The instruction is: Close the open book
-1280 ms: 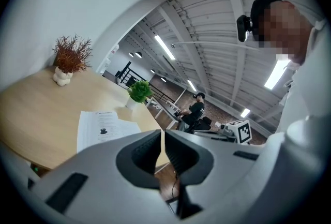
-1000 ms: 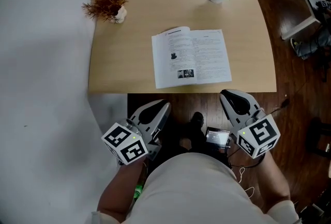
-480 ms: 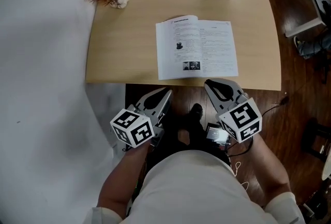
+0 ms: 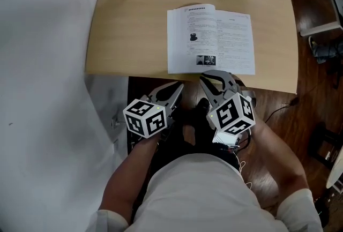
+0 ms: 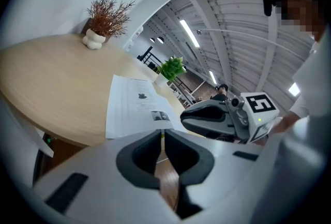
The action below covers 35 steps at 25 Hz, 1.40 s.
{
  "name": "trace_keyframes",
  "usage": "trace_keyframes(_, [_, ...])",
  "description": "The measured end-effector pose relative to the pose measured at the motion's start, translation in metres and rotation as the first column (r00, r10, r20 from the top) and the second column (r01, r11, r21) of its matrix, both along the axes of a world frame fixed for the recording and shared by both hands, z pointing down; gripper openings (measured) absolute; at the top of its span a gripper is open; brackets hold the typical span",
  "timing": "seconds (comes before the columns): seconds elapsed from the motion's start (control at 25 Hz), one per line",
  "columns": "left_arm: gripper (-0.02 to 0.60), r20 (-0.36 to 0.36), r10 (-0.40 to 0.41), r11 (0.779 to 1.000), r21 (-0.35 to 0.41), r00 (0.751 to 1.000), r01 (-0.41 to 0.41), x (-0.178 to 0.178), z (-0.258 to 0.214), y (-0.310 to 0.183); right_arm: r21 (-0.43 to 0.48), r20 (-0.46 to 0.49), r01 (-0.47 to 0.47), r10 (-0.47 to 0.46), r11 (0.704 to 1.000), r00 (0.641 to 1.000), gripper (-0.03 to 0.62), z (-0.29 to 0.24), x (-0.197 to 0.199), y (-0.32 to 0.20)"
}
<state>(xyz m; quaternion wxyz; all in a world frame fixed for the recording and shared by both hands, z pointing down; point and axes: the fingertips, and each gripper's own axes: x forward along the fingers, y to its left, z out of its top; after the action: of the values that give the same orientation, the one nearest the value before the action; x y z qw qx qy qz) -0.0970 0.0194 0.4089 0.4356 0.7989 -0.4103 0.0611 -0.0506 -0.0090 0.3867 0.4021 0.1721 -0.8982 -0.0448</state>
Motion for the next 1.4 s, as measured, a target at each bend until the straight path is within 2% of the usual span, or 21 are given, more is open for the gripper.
trace_keyframes(0.04, [-0.002, 0.001, 0.001, 1.000, -0.006, 1.000, -0.001, -0.001, 0.004, 0.000, 0.016, -0.023, 0.032, -0.032, 0.999, 0.999, 0.028, 0.005, -0.006, 0.000])
trace_keyframes(0.2, [-0.002, -0.001, 0.005, 1.000, -0.026, 1.000, -0.005, -0.003, 0.016, 0.000, 0.049, -0.113, 0.158, -0.152, 0.986, 0.982, 0.041, 0.026, -0.026, 0.002])
trace_keyframes(0.36, [-0.002, -0.006, 0.004, 0.999, -0.045, 1.000, -0.004, -0.008, 0.026, 0.001, 0.076, -0.216, 0.287, -0.265, 0.955, 0.940, 0.054, 0.045, -0.041, 0.006])
trace_keyframes(0.44, [-0.002, -0.012, 0.002, 0.999, -0.052, 1.000, -0.003, -0.010, 0.029, 0.002, 0.079, -0.255, 0.320, -0.291, 0.944, 0.922, 0.054, 0.052, -0.046, 0.005])
trace_keyframes(0.8, [-0.002, -0.042, 0.001, 0.998, -0.065, 0.999, -0.004, -0.016, 0.036, 0.005, 0.051, -0.389, 0.371, -0.323, 0.927, 0.863, 0.054, 0.077, -0.058, -0.002])
trace_keyframes(1.4, [-0.002, -0.071, 0.012, 0.998, -0.066, 0.997, -0.017, -0.017, 0.037, 0.006, 0.054, -0.433, 0.363, -0.306, 0.930, 0.848, 0.054, 0.084, -0.057, -0.002])
